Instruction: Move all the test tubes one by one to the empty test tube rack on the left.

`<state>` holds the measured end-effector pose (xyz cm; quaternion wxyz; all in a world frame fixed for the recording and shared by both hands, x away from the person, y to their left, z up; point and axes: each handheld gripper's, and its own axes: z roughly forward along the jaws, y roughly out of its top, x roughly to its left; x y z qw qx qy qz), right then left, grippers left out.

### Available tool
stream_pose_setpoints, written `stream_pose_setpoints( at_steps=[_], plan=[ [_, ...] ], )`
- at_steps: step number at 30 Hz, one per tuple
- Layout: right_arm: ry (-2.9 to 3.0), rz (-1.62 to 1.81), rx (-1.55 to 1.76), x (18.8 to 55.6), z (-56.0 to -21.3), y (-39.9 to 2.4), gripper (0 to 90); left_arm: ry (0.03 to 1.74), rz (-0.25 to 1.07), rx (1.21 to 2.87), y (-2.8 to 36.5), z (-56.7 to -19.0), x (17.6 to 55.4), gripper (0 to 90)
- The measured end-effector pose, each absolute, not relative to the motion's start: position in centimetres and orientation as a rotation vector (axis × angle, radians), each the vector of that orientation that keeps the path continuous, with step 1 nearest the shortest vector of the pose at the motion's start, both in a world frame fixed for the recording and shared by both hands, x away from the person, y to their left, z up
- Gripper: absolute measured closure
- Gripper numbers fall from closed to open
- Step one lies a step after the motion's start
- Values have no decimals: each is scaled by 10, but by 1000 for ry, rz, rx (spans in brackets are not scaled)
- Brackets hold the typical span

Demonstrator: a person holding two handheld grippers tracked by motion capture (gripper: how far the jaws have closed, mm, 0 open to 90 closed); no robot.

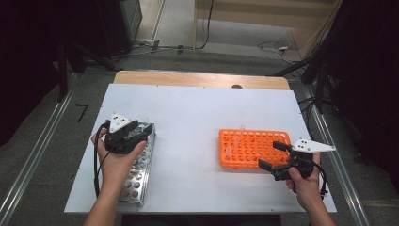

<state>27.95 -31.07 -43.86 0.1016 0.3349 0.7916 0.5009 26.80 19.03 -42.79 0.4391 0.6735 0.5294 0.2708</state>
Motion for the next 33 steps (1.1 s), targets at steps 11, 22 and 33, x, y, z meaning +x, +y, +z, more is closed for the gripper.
stream_pose_setpoints(
  at_steps=[11,22,33],
  plan=[
    [2334,1483,975,278,-433,-306,0,1200,599,1638,188,-423,254,108],
    [2318,1492,976,279,-426,-299,0,1087,524,1677,178,-421,248,0],
    [2272,1483,1009,294,-417,-291,0,1024,471,1699,164,-420,245,0]
  ],
)
